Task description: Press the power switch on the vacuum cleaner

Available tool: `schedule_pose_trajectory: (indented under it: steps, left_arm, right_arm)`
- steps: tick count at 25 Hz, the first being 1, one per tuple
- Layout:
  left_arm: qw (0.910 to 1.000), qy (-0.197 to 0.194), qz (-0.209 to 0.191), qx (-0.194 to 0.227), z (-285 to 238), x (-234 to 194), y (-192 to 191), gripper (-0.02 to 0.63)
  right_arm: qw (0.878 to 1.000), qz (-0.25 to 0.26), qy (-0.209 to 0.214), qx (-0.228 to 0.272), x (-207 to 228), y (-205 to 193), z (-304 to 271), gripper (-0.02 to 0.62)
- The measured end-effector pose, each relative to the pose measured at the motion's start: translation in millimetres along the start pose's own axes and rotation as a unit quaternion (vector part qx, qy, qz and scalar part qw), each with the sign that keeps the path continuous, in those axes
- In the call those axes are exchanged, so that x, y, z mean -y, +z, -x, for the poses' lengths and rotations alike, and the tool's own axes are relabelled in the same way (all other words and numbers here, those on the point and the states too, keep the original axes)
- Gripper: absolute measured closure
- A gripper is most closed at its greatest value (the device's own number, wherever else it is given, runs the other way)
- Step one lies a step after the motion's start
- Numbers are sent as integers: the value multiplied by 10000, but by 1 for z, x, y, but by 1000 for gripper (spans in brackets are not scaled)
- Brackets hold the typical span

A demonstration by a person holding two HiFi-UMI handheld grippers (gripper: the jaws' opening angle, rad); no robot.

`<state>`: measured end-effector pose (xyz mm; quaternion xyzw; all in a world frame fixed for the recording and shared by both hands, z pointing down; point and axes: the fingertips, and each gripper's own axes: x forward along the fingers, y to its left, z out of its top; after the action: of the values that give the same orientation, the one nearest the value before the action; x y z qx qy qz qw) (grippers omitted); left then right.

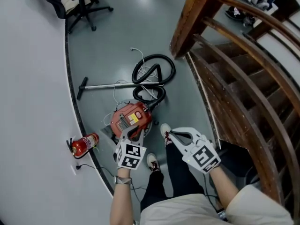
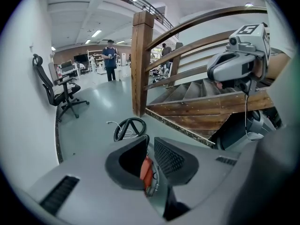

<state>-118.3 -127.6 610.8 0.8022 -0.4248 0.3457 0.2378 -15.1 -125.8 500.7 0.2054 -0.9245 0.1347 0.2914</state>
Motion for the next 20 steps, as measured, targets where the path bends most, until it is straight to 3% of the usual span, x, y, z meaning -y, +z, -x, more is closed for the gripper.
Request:
schedule_pose_trajectory:
  steps: [11, 20]
  left_arm:
    - [9985, -234, -27, -496, -56, -5, -32, 545]
    - [9950, -218, 492, -844, -99, -19, -66, 542]
  right_arm:
    - [9985, 177, 330, -390, 8, -42, -32, 565]
    - [9923, 516, 902, -674, 4, -60, -64, 565]
